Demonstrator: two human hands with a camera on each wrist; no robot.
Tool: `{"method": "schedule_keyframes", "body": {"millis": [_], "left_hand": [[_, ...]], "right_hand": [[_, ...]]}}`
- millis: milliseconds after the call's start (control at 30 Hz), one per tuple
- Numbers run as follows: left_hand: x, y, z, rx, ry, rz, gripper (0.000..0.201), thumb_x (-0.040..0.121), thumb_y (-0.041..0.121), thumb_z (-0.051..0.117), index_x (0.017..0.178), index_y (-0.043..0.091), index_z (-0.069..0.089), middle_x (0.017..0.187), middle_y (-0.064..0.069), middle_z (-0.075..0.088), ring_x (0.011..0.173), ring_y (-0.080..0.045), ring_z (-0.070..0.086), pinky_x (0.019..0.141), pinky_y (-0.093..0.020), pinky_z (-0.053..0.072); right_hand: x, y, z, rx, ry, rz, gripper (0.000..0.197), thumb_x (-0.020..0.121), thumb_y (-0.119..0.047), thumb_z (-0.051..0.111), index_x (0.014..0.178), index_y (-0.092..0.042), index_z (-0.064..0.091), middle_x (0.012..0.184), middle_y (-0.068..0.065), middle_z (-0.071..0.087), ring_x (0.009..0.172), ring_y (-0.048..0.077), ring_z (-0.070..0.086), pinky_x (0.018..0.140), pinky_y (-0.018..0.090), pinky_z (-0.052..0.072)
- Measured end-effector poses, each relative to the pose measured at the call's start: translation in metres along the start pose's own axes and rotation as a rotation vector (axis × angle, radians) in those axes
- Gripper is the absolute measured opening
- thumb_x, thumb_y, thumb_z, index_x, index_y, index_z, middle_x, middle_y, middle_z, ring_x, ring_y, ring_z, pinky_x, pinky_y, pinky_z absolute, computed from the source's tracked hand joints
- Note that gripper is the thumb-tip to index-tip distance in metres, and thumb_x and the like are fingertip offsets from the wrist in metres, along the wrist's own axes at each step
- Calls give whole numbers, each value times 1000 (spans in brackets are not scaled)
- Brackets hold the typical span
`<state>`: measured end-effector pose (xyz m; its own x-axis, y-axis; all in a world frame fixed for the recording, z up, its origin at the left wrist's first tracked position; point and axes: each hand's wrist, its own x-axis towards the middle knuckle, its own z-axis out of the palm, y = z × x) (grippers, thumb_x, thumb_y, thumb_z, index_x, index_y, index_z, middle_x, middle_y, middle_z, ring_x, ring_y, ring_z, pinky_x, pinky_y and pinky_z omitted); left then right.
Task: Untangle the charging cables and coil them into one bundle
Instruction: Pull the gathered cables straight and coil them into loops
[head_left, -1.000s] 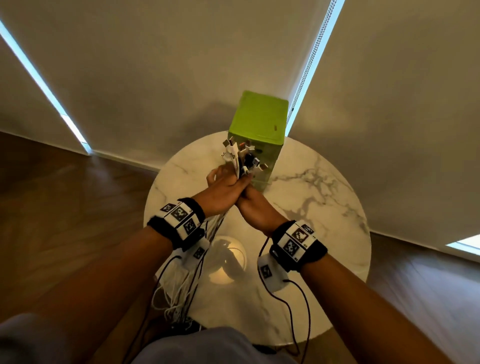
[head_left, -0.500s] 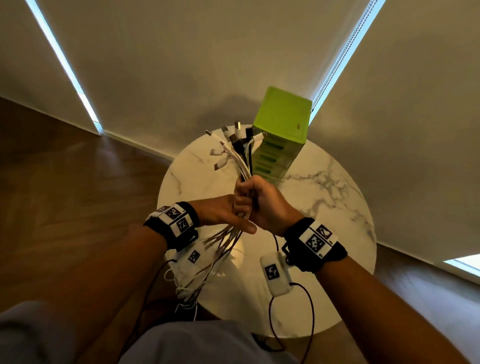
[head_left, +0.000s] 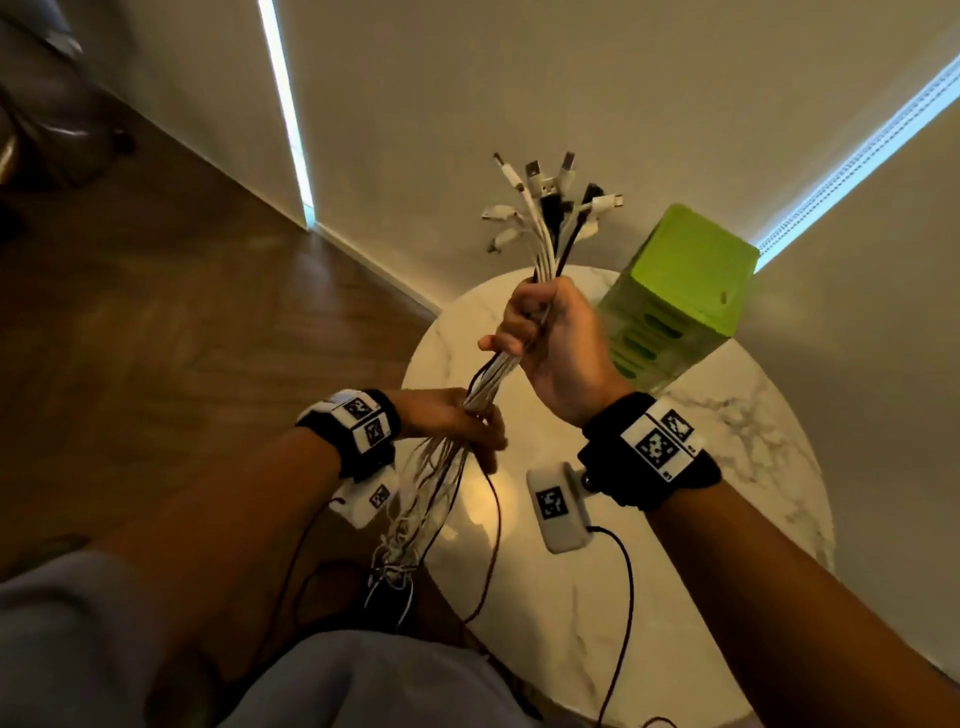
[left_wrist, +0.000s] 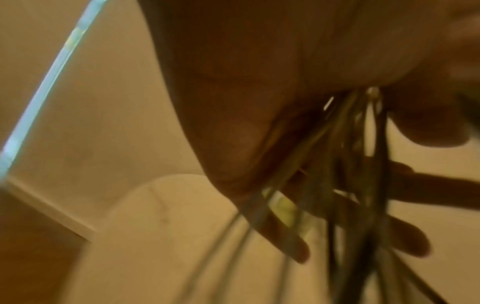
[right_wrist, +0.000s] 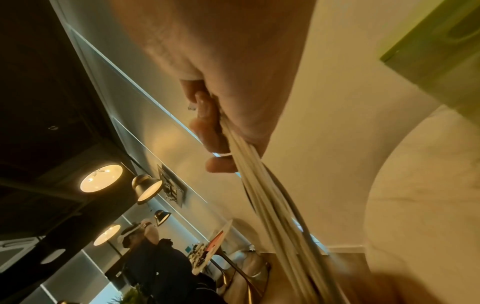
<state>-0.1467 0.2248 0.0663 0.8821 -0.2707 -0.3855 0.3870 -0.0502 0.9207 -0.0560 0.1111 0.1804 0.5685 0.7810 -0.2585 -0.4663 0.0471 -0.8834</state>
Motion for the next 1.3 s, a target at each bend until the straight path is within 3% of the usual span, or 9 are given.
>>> {"method": "schedule_keyframes", "body": {"millis": [167, 267, 367, 633, 767, 900, 1000, 1067, 1300], "left_hand": [[-34, -28, -70, 497, 593, -140, 18, 92, 35, 70, 89, 18, 65, 75, 0, 67, 74, -25, 67, 64, -27, 47], [-53, -22, -100, 610, 1137, 37, 20, 85, 26, 75, 87, 25, 56, 72, 9, 59, 69, -18, 62, 60, -29, 47], [-65, -13, -110, 610, 1341, 219, 24, 90, 23, 73, 86, 27, 49, 66, 15, 52, 59, 1, 53, 55, -9, 39], [-34, -35, -80, 674, 526, -35, 20, 89, 55, 67, 85, 41, 52, 78, 13, 59, 74, -7, 59, 68, -26, 44], [-24, -27, -71, 617, 264, -90, 59, 77, 67, 72, 121, 33, 53, 109, 17, 63, 98, -7, 61, 85, -27, 47], [-5, 13, -64, 444, 254, 164, 103, 72, 95, 36, 149, 26, 35, 146, 7, 51, 132, -2, 47, 111, -30, 40], [11, 60, -50, 162, 244, 411, 105, 72, 94, 32, 138, 13, 46, 135, 0, 57, 122, 12, 51, 99, -6, 37], [25, 85, -42, -19, 271, 479, 111, 70, 92, 44, 135, 2, 51, 134, -12, 62, 127, -8, 57, 101, -14, 42], [64, 119, -22, -87, 393, 553, 45, 87, 47, 71, 89, 2, 68, 76, -14, 63, 79, -32, 62, 84, -47, 50]], "right_hand": [[28, -8, 18, -2, 14, -2, 28, 92, -15, 34, 65, -21, 32, 66, 1, 12, 53, 16, 16, 63, 34, 36], [39, -6, 34, 3, 23, -43, 29, 94, -15, 34, 66, -20, 33, 64, 0, 14, 55, 17, 14, 62, 33, 38], [48, -19, 50, 57, -2, -103, 30, 96, -16, 33, 66, -20, 33, 60, -2, 15, 54, 16, 13, 58, 32, 37], [56, -27, 32, -204, 98, -107, 17, 97, -24, 43, 81, -19, 38, 61, -2, 25, 51, 15, 23, 52, 30, 35], [46, -17, 4, -263, 135, -26, 24, 98, -21, 41, 74, -21, 34, 56, -5, 25, 48, 14, 23, 50, 30, 33], [33, -13, -21, -271, 112, 18, 28, 96, -16, 39, 69, -22, 34, 57, -6, 24, 50, 14, 22, 48, 28, 32], [22, -9, -30, -309, 62, 71, 29, 96, -13, 38, 68, -21, 36, 56, -6, 25, 49, 13, 23, 49, 28, 33], [16, -9, -36, -330, 1, 134, 29, 94, -11, 37, 68, -21, 33, 57, -4, 22, 48, 14, 21, 49, 28, 33], [-4, -5, -65, -500, -82, 200, 28, 93, -15, 40, 70, -4, 52, 59, 18, 55, 57, 32, 58, 67, 42, 56]]}}
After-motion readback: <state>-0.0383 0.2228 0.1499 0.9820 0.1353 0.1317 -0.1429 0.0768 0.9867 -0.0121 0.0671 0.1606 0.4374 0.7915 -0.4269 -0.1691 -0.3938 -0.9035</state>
